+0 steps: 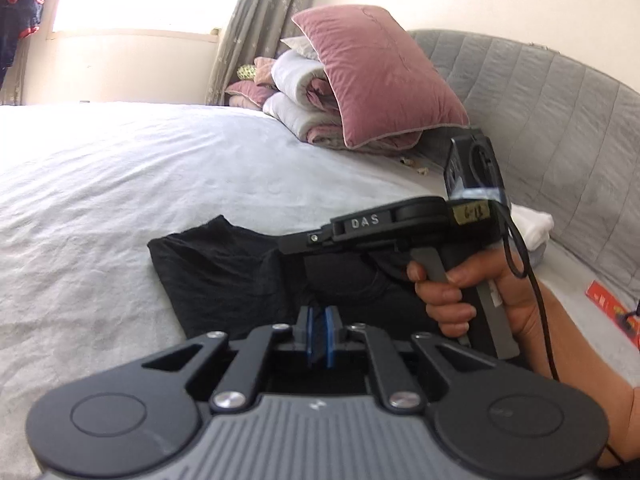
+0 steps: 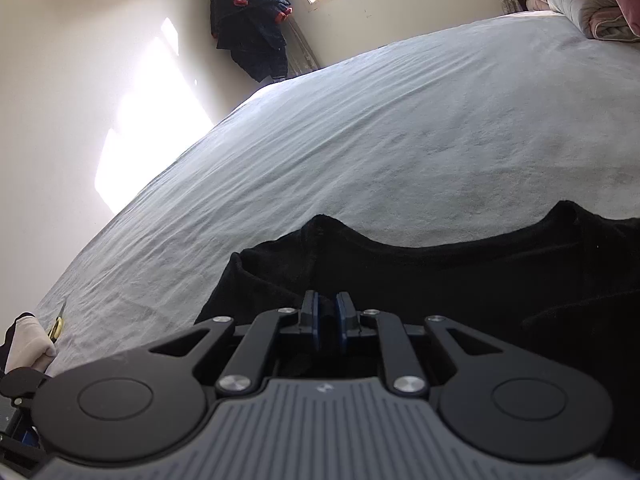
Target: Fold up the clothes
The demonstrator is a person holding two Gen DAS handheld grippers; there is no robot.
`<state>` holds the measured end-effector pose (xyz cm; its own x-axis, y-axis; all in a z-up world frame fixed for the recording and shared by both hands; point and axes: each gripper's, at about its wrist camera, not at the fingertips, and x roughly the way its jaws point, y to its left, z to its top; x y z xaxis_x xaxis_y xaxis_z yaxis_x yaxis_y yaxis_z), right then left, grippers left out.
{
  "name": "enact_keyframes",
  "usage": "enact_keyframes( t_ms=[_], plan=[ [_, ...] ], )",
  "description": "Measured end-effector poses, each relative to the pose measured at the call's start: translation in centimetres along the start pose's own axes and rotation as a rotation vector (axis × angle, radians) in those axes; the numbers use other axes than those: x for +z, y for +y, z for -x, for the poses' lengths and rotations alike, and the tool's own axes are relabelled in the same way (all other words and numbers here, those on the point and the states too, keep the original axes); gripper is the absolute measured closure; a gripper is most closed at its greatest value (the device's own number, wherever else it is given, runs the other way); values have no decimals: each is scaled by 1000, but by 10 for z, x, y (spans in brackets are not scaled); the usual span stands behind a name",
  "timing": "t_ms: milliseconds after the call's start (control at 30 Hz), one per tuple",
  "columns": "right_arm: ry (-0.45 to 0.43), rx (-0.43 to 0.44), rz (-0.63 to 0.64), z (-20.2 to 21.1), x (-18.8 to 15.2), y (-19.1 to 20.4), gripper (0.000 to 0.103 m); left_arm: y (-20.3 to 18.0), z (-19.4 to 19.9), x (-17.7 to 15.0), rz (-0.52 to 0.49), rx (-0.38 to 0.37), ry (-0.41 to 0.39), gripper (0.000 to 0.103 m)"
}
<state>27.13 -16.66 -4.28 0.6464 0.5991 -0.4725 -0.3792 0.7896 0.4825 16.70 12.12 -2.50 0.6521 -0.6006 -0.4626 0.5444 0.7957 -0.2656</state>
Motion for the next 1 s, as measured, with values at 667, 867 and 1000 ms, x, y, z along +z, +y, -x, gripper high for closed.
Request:
enact_keyframes(
  t_ms=[667, 867, 1000],
  plan=[
    [84, -80, 259, -11, -11, 21, 79, -3, -42, 13, -101, 88, 174, 97],
    [-15, -18, 175, 4, -3, 10, 78, -7, -68, 18, -115, 68, 173, 96],
    [11, -24, 162, -1, -4, 8, 78, 5, -72, 11, -54, 92, 172, 94]
  ],
)
